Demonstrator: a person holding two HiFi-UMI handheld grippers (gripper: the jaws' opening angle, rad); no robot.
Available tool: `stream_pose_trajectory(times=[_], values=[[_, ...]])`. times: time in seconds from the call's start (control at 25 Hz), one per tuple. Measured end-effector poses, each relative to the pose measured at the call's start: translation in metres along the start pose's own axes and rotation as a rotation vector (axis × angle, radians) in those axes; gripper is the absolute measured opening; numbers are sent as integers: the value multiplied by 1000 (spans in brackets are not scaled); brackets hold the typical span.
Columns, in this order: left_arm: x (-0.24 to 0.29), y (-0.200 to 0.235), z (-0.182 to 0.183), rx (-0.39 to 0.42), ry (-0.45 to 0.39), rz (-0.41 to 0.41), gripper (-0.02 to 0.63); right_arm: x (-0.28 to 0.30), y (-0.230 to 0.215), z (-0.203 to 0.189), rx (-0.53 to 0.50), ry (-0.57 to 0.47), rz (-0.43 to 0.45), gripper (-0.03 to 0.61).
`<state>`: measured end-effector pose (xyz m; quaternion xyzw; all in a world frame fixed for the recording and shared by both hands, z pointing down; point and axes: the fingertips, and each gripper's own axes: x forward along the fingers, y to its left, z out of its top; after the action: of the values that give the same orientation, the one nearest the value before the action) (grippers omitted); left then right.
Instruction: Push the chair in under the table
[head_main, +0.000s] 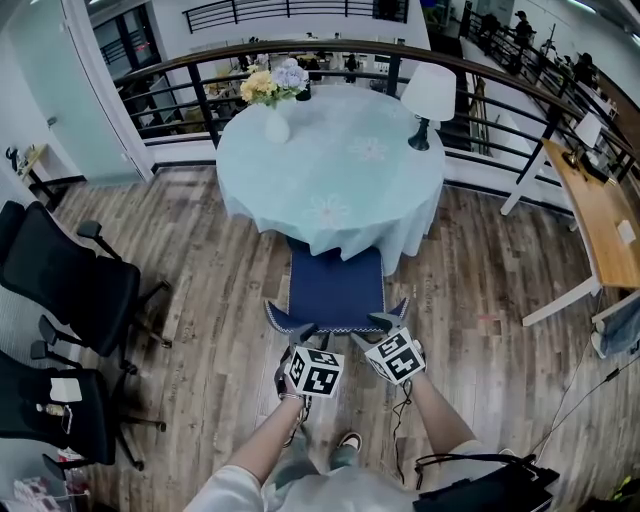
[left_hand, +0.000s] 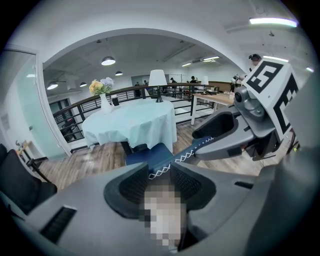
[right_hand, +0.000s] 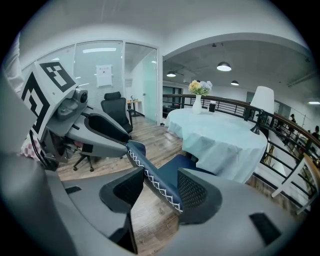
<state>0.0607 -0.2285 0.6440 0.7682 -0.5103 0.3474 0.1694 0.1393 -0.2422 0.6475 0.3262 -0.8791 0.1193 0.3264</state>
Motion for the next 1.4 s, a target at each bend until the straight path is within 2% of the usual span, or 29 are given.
stream_pose_trajectory(times=[0.28,0.56,1.08,1.4], values=[[12,3,13,38,13,-3,138,5,-17,6,-2,2,2,206],[21,15,20,-46,12,-39,138,16,-24,14,-2,10,11,206],[41,25,35,53,3,6,138,30,-45,25,-8,0,-5,207],[48,25,42,72,8,-19,137,34,-55,26,3,31,23,209]])
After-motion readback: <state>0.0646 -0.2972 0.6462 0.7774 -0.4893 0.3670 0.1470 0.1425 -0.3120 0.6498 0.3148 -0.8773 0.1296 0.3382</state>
